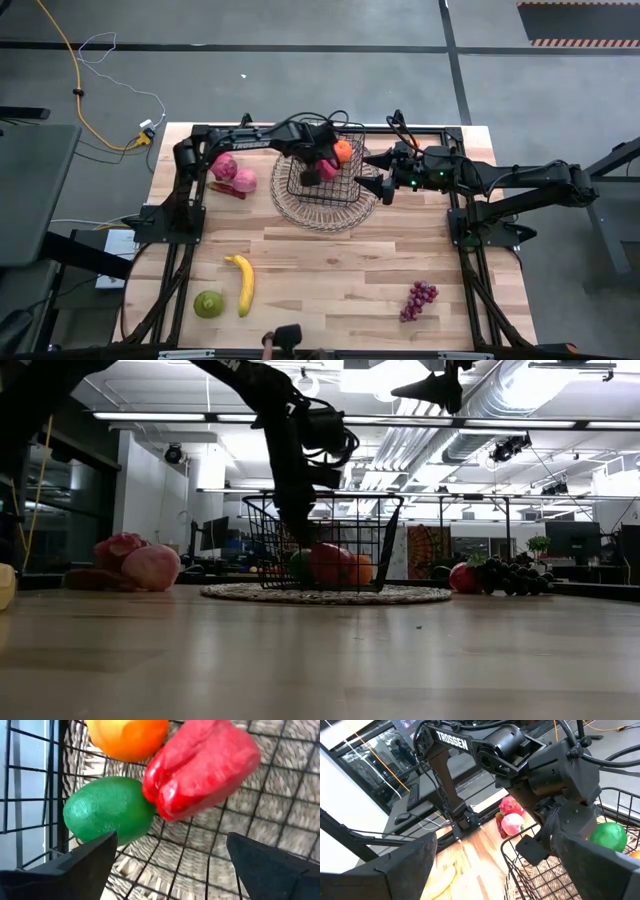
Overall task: Build produce basket
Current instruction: Put the orange mango into the black wire basket
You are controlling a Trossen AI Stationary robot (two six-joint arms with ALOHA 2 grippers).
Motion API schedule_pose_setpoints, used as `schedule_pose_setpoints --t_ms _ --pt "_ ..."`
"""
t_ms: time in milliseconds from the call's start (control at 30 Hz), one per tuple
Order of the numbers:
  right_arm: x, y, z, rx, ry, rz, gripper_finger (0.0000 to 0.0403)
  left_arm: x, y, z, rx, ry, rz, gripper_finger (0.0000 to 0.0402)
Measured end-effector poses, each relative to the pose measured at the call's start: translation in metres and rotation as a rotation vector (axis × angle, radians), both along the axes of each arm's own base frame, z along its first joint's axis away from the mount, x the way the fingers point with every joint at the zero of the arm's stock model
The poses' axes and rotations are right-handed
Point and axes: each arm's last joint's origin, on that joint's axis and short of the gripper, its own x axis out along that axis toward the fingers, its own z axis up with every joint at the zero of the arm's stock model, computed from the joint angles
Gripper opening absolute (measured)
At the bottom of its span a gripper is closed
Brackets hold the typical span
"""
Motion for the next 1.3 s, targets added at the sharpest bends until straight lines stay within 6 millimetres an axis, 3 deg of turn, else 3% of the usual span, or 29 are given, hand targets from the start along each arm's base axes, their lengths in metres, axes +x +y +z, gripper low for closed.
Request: schedule_pose_setpoints --t_ms 167,300,600,733,867,1033,1167,1300 --pt "0.0 0.0 0.0 0.0 0.0 0.0 0.0394 -0.005 -0.005 0.023 0.017 -0.057 -0.007 0.0366" --pt "0.0 0.0 0.0 0.0 0.0 0.0 0.0394 -0.014 -0.012 0.056 0.038 -0.18 0.03 0.0365" --pt "0.0 0.0 0.0 -0.016 0.004 0.003 0.0394 -0.056 -0.046 0.165 -0.059 -0.757 0.095 0.0362" --pt "0.0 0.0 0.0 -0.026 0.006 0.004 0.0394 -0.085 -0.079 0.191 -0.059 -1.005 0.053 0.0362" --pt "0.0 0.0 0.0 -0.026 0.006 0.004 0.0394 -0.116 -0.117 0.189 -0.076 -1.203 0.006 0.0362" --pt "0.0 0.0 0.0 -0.026 0.005 0.005 0.0394 -0.149 -0.155 0.159 -0.108 -1.366 -0.038 0.0362" --pt "0.0 0.0 0.0 -0.026 0.005 0.004 0.0394 -0.171 -0.174 0.138 -0.108 -1.481 -0.032 0.0362" --pt "0.0 0.0 0.0 -0.016 0.003 0.004 0.0394 -0.186 -0.181 0.132 -0.091 -1.522 -0.017 0.0362"
